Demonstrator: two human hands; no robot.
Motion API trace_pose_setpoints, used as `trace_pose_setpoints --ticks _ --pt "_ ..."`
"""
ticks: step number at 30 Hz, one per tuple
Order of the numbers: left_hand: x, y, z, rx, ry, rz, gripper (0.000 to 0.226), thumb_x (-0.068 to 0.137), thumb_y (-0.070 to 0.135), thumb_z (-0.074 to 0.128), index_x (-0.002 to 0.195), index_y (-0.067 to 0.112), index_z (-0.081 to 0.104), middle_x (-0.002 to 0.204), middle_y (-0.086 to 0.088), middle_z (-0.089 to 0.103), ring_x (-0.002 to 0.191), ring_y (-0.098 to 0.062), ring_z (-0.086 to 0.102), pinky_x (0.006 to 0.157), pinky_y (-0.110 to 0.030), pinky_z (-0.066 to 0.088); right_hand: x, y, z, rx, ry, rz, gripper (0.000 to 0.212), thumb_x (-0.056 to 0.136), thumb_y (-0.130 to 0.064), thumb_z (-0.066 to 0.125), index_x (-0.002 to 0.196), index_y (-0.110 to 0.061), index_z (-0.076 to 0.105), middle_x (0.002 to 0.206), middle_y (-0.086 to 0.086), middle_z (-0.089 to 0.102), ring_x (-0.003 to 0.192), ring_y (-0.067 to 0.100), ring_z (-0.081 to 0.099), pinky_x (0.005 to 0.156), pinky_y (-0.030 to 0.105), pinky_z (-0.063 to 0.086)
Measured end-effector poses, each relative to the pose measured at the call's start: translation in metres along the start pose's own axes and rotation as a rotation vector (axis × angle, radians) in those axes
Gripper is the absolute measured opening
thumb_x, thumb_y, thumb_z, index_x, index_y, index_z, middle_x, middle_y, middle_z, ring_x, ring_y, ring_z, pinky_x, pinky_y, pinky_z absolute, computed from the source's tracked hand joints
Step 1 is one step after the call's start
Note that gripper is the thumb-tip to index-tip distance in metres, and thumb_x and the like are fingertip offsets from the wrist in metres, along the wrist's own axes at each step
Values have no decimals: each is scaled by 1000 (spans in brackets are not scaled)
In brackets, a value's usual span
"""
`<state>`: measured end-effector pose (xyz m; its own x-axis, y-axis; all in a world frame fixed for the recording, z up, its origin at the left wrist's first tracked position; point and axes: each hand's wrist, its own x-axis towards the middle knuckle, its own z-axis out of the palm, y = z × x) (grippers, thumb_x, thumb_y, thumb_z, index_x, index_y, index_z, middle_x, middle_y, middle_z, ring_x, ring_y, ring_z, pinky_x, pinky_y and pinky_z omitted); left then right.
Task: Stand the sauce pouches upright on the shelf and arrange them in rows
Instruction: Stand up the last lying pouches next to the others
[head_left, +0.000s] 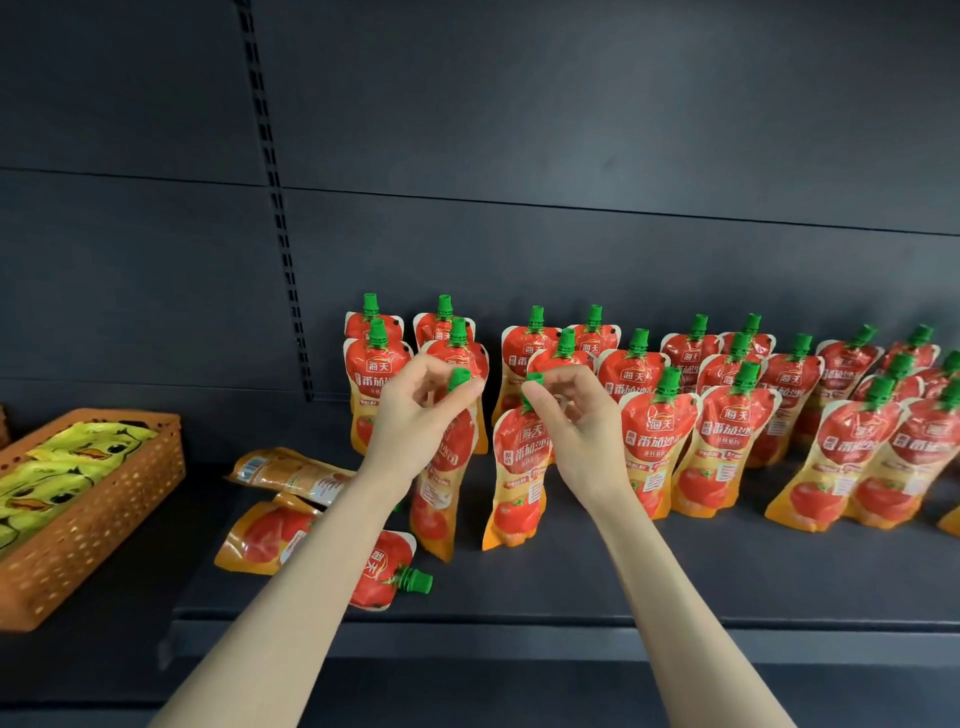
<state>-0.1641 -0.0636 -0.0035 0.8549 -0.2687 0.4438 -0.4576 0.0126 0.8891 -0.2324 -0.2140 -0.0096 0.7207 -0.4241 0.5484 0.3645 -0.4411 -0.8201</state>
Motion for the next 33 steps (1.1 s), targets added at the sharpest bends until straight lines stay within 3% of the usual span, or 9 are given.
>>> trace_pose_setpoints --ticks 3,5,7,10,12,19,23,26,33 --pt "-2 -11 -1 4 34 -32 25 82 34 66 101 22 54 104 4 62 102 -8 59 86 -25 50 -5 6 -3 28 -10 39 20 83 -24 68 98 -16 58 94 -3 63 89 10 60 77 22 51" --pt "-6 -15 -5 -34 21 -52 29 85 29 63 110 24 50 109 6 59 105 -5 57 82 -17 49 -10 10 -7 49 -56 120 30 81 -24 70 107 -18 55 102 -6 63 95 8 61 80 22 53" --pt "-12 -18 -9 -108 -35 -90 29 87 22 60 113 25 49 109 10 59 101 3 59 73 -10 49 -15 13 -9 152 -123 237 34 81 -18 71 111 -16 54 106 -4 66 97 7 65 81 21 55" --pt "-21 -27 -15 -184 -139 -217 35 79 25 65 111 28 49 106 12 63 97 2 62 75 -16 52 -24 23 -11 228 -188 325 30 81 -11 70 106 -18 56 106 0 69 96 6 67 83 24 55" --pt "-24 -31 -16 -212 -126 -243 37 73 25 69 107 28 52 106 8 66 99 -5 64 79 -21 52 -26 28 -10 230 -163 295 26 83 -9 68 105 -19 57 106 1 70 99 10 66 87 29 54" --pt "-29 -35 5 -222 137 -148 35 78 18 72 102 27 48 100 11 65 93 0 65 70 -13 52 -10 41 0 122 -51 238 21 87 -14 65 98 -28 56 103 3 68 100 22 65 91 45 53" --pt "-43 -48 -1 -118 -25 -169 50 78 14 72 119 24 45 108 15 62 102 0 60 71 -7 49 -12 52 -4 45 -154 258 38 83 -6 68 112 -26 53 114 -3 65 109 13 61 98 40 49" --pt "-45 -55 -7 -70 -119 -203 52 79 14 71 122 29 44 111 16 60 103 0 59 72 -7 49 -19 60 -3 -28 -206 264 44 82 -4 68 111 -32 50 115 -2 64 109 15 60 98 43 49" --pt "-34 -60 -5 -56 -149 -245 52 80 15 71 124 26 45 118 5 62 111 -11 59 87 -23 50 -16 59 0 -89 -176 243 42 83 -3 66 117 -21 51 115 0 65 110 17 60 98 44 48"
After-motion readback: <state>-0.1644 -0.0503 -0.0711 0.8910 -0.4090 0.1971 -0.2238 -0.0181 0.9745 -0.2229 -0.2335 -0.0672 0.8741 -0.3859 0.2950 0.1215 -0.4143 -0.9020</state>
